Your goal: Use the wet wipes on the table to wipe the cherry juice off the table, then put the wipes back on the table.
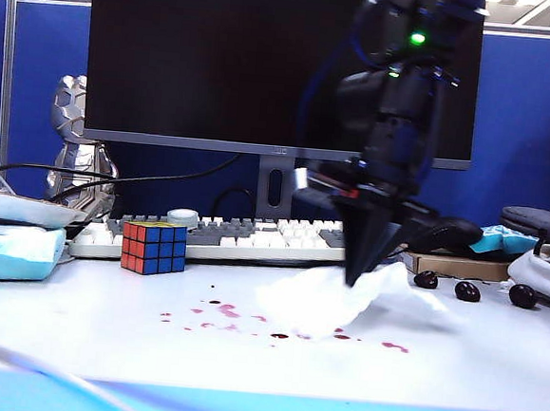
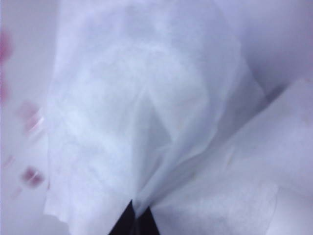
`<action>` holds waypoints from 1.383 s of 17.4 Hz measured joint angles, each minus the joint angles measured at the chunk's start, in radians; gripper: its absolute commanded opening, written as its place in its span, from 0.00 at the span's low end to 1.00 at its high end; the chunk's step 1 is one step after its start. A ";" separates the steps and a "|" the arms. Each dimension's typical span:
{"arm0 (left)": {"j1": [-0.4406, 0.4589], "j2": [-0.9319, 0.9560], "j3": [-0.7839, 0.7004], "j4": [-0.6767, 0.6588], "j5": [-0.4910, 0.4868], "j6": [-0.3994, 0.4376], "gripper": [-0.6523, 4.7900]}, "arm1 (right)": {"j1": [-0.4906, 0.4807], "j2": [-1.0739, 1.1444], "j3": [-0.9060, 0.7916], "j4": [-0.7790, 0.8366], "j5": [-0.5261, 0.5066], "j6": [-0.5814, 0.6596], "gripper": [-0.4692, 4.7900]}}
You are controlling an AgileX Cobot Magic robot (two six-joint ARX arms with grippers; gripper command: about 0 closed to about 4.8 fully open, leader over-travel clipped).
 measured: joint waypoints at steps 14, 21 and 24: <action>0.000 0.000 0.000 0.000 0.000 0.000 0.12 | 0.244 0.069 0.000 -0.101 0.119 -0.007 0.09; 0.000 0.000 0.000 0.000 0.000 0.000 0.12 | 0.241 0.076 0.010 0.003 0.259 0.123 0.09; 0.000 0.000 0.000 0.000 0.000 0.000 0.12 | 0.159 0.087 0.018 -0.078 0.319 0.146 0.09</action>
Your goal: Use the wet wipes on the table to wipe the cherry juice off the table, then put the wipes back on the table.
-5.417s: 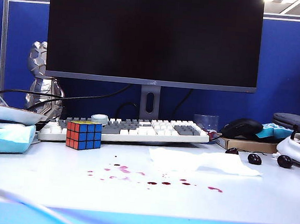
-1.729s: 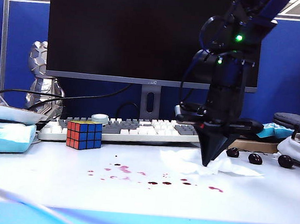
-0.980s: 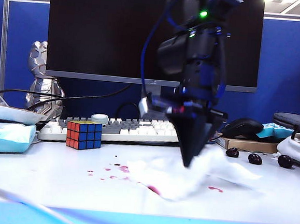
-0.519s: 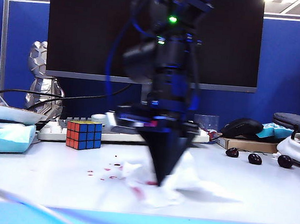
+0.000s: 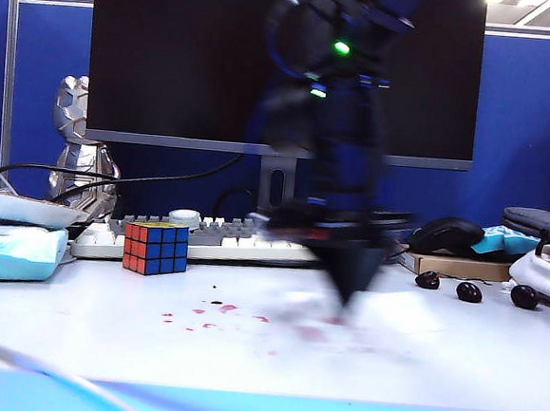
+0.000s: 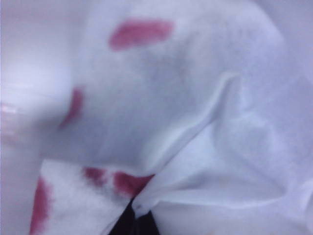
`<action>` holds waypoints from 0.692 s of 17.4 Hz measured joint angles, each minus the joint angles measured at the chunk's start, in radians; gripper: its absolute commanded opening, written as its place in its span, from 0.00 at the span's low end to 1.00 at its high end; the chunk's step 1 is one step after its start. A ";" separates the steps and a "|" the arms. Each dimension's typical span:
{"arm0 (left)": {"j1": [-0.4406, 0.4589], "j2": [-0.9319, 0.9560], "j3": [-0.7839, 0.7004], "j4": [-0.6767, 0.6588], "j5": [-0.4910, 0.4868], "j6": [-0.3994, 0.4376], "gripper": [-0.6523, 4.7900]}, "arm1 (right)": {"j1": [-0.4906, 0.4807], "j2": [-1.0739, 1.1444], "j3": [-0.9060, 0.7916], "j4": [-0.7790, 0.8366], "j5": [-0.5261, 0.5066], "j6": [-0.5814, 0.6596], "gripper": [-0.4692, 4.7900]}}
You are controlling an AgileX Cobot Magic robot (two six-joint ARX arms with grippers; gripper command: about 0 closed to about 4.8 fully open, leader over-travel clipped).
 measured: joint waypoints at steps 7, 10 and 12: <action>0.000 0.000 0.000 0.000 0.000 0.000 0.12 | -0.023 0.020 -0.013 -0.193 -0.235 -0.030 0.09; 0.000 0.000 0.000 0.000 0.000 0.000 0.12 | 0.026 0.020 -0.012 -0.083 -0.377 -0.034 0.09; 0.000 0.000 0.000 0.000 0.000 0.000 0.12 | 0.074 0.016 -0.011 0.037 -0.400 -0.035 0.09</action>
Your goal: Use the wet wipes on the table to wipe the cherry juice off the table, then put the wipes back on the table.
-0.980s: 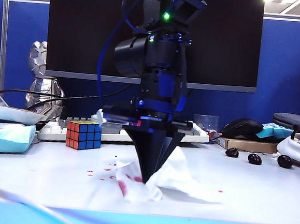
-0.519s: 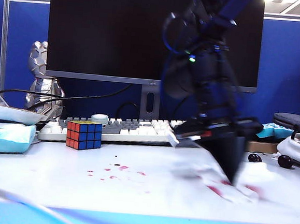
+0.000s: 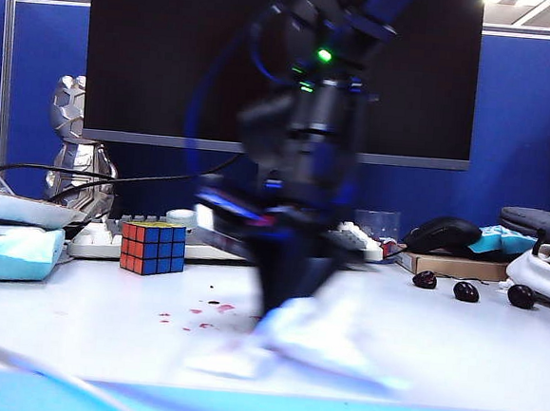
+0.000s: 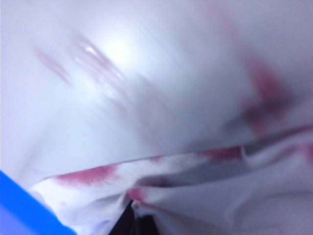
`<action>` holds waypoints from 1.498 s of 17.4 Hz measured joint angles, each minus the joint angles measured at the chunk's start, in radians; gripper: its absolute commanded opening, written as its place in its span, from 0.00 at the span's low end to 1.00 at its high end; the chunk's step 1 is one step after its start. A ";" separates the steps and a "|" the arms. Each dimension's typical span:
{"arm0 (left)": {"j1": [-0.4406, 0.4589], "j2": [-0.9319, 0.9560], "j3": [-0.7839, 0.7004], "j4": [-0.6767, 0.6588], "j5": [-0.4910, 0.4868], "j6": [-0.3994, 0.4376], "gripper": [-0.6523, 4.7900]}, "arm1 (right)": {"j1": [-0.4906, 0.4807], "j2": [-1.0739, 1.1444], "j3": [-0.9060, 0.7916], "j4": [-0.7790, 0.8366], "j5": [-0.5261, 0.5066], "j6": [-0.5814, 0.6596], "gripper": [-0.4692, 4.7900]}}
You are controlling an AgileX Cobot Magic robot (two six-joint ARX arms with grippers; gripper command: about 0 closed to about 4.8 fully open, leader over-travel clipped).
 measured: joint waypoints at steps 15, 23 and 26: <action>0.000 0.000 0.000 0.000 0.000 0.000 0.12 | -0.067 -0.012 0.013 0.142 0.288 -0.012 0.09; 0.000 0.000 0.000 0.000 0.000 0.000 0.12 | 0.124 0.001 0.008 0.235 0.065 -0.164 0.09; 0.000 0.000 0.000 0.000 0.000 0.000 0.12 | 0.138 -0.002 0.009 0.274 0.217 -0.164 0.09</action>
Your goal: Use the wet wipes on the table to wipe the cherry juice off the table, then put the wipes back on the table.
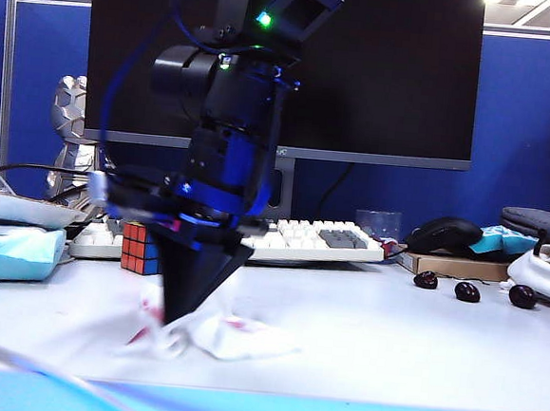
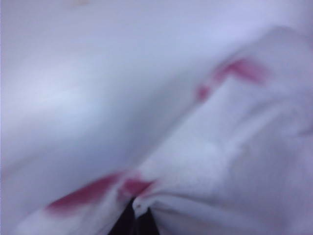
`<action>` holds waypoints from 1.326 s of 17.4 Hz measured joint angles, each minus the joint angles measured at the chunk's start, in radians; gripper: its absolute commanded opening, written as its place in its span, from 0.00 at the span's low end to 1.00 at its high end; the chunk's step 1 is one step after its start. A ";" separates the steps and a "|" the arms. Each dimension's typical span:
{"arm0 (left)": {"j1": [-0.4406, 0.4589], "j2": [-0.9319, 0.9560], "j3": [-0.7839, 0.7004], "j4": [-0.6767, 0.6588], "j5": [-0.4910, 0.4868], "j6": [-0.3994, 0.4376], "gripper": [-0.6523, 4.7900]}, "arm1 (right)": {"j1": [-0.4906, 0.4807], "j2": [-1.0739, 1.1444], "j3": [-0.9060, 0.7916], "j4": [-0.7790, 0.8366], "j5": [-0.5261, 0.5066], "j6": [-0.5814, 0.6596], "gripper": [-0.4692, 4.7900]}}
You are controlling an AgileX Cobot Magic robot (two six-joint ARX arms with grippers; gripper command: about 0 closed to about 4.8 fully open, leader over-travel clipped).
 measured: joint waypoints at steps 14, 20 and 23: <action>0.000 0.000 0.000 0.000 0.000 0.000 0.12 | -0.124 0.023 -0.010 0.130 -0.286 0.064 0.09; 0.000 0.000 0.000 0.000 0.000 0.000 0.12 | -0.058 0.011 -0.003 -0.110 -0.234 0.021 0.09; 0.000 0.000 0.000 0.000 0.000 0.000 0.12 | -0.087 -0.003 0.002 -0.072 -0.006 0.021 0.09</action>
